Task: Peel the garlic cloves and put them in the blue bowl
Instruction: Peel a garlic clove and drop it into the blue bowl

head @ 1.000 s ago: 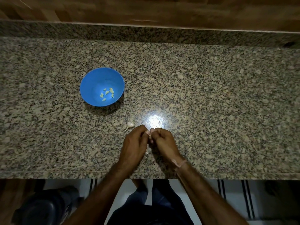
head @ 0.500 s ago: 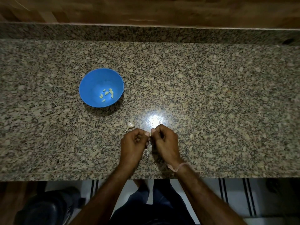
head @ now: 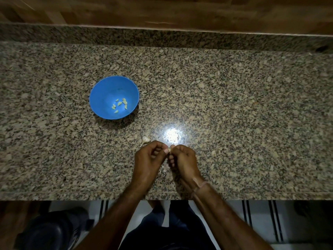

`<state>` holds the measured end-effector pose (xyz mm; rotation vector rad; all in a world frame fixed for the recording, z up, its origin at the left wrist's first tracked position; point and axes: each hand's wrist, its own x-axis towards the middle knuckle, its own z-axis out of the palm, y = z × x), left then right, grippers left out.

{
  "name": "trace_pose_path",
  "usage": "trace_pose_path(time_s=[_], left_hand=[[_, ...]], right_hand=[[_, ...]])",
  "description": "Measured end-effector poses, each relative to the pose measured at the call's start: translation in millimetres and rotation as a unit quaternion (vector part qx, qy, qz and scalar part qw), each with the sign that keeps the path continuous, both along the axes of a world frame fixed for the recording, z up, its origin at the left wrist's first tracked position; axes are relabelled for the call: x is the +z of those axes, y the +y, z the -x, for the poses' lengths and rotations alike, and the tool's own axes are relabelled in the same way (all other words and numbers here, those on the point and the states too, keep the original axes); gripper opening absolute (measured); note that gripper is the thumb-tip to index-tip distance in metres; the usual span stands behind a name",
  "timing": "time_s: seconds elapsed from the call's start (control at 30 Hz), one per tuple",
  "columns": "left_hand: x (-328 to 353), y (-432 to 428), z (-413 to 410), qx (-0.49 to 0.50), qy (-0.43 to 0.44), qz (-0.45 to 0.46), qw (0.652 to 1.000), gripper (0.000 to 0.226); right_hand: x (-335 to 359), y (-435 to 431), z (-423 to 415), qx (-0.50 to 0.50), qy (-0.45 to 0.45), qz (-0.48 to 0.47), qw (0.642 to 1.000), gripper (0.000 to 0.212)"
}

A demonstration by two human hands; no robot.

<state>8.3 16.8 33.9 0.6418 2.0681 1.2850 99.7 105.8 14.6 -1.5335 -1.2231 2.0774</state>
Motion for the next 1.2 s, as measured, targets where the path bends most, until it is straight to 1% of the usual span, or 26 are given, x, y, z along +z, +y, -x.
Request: trace_pose_path(time_s=[0.1,0.17,0.2,0.27,0.3,0.33,0.43,0.47,0.53,0.6,0.67,0.7,0.8,0.9,0.93,1.0,1.07,1.13,1.2], left_hand=[[3,2,1,-0.026,0.022,-0.003,0.999,0.011],[3,4,3,-0.028,-0.003,-0.001,1.000,0.012],[1,5,4,-0.018,-0.038,-0.001,0.999,0.011],[-4,7,5,0.025,-0.126,-0.003,0.992,0.010],[-7,8,4,0.044,-0.151,-0.002,0.988,0.010],[-9,9,4,0.057,-0.161,-0.001,0.985,0.010],[-16,10,2,0.075,-0.164,0.000,0.984,0.011],[-16,10,1,0.082,-0.161,0.000,0.984,0.010],[-18,12,-1,0.106,-0.180,0.001,0.978,0.008],[-17,13,-3,0.143,-0.250,-0.011,0.958,0.007],[-16,12,-4,0.171,-0.304,-0.021,0.937,0.008],[-16,12,-3,0.178,-0.310,-0.019,0.934,0.008],[-18,11,-2,0.193,-0.306,-0.015,0.932,0.007],[-22,11,-2,0.204,-0.316,-0.010,0.926,0.006],[-24,10,-3,0.204,-0.314,-0.007,0.927,0.005],[-27,9,-3,0.197,-0.312,-0.006,0.929,0.006],[-30,9,-4,0.184,-0.319,-0.007,0.930,0.010],[-30,7,-6,0.170,-0.310,-0.002,0.935,0.011],[-29,6,-6,0.155,-0.272,-0.003,0.950,0.010]], right_hand=[[3,0,3,-0.015,0.007,0.054,0.998,0.030],[2,-1,1,-0.013,0.015,0.040,0.999,0.033],[2,0,-1,-0.008,0.018,0.012,1.000,0.034],[-1,1,-4,0.019,0.007,-0.074,0.997,0.032],[-4,1,-5,0.033,-0.003,-0.109,0.993,0.031],[-6,1,-5,0.037,-0.006,-0.126,0.991,0.031],[-8,-1,-5,0.018,0.005,-0.116,0.993,0.030],[-6,-2,-5,0.018,0.001,-0.134,0.991,0.029],[-1,-4,-6,0.033,-0.024,-0.215,0.976,0.027],[2,-3,-7,0.052,-0.047,-0.295,0.953,0.028],[0,0,-8,0.076,-0.058,-0.345,0.934,0.029],[-3,2,-9,0.088,-0.063,-0.357,0.928,0.029],[-11,6,-16,0.108,-0.083,-0.368,0.920,0.027],[-18,9,-22,0.130,-0.087,-0.385,0.909,0.011],[-19,8,-24,0.132,-0.078,-0.383,0.911,0.009],[-18,7,-24,0.119,-0.026,-0.338,0.933,0.018],[-12,7,-21,0.118,0.029,-0.272,0.955,0.016],[-9,8,-17,0.116,0.033,-0.261,0.958,0.011],[-9,10,-14,0.109,0.034,-0.244,0.963,0.010]])
